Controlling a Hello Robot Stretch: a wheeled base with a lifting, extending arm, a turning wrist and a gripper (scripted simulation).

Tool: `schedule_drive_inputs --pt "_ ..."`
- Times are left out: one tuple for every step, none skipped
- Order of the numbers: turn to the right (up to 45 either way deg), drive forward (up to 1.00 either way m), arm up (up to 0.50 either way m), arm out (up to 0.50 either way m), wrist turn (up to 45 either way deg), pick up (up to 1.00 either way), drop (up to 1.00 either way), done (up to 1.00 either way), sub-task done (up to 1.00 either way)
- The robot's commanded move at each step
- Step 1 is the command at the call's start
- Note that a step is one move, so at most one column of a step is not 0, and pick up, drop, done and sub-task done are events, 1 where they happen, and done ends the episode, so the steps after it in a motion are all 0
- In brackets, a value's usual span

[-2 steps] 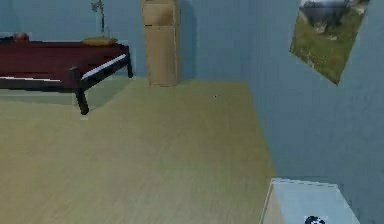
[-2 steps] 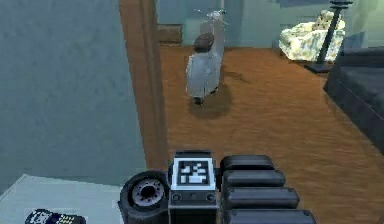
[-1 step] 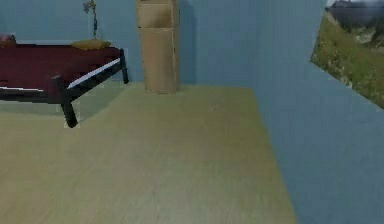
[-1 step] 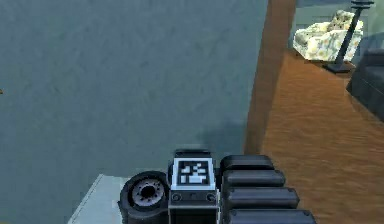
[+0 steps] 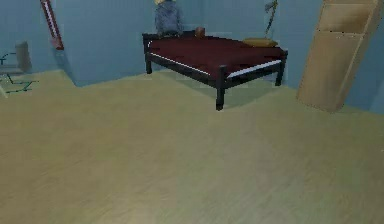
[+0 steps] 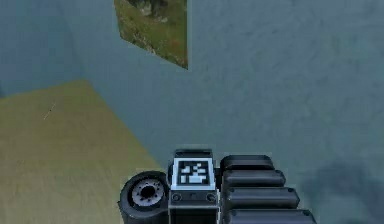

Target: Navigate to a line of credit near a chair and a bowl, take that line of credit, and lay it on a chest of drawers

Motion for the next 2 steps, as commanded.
schedule_drive_inputs --pt "-45.0 0.0 0.0 0.0 0.0 0.0 0.0 0.0 0.0" --pt "45.0 0.0 0.0 0.0 0.0 0.0 0.0 0.0 0.0"
